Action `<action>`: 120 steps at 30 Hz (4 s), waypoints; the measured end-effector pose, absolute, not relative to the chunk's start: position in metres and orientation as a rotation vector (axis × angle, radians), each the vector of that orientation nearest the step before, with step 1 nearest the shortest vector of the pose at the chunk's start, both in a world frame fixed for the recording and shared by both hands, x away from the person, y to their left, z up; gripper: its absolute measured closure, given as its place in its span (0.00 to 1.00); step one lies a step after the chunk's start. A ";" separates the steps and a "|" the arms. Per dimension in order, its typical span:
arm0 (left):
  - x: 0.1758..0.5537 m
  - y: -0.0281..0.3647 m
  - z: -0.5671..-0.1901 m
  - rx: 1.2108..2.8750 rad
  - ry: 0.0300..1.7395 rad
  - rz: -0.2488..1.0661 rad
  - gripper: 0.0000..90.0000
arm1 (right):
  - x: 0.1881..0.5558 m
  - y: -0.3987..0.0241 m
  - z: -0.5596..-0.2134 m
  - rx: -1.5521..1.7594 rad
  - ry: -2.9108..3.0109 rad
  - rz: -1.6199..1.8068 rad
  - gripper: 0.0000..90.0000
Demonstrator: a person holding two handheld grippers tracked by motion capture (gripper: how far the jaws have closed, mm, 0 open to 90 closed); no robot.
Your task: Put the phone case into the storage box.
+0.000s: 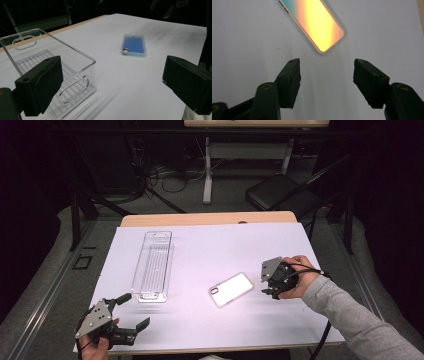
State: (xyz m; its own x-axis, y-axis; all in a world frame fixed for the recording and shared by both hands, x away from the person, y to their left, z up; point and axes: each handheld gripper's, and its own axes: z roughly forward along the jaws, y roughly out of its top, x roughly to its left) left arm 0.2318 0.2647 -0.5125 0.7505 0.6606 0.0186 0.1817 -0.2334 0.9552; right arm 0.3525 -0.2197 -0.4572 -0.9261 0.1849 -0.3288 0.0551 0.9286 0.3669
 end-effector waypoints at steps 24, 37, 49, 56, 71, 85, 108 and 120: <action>0.233 0.266 -0.513 1.785 0.654 0.500 0.04 | 0.395 -0.190 -0.470 0.429 2.757 0.476 0.49; 0.233 0.266 -0.514 1.783 0.663 0.506 0.04 | 0.413 -0.177 -0.476 0.730 2.765 0.449 0.60; 0.233 0.266 -0.514 1.786 0.661 0.503 0.04 | 0.422 -0.169 -0.479 0.899 2.761 0.437 0.66; 0.234 0.266 -0.514 1.785 0.656 0.497 0.04 | 0.425 -0.165 -0.481 0.965 2.760 0.416 0.69; 0.234 0.266 -0.514 1.788 0.656 0.497 0.04 | 0.429 -0.160 -0.488 1.048 2.752 0.397 0.72; 0.234 0.267 -0.515 1.790 0.655 0.495 0.04 | 0.435 -0.155 -0.500 1.168 2.738 0.345 0.78; 0.235 0.267 -0.516 1.788 0.663 0.495 0.04 | 0.442 -0.156 -0.522 1.336 2.719 0.237 0.87; 0.235 0.267 -0.516 1.789 0.663 0.490 0.04 | 0.443 -0.156 -0.525 1.428 2.687 0.248 0.92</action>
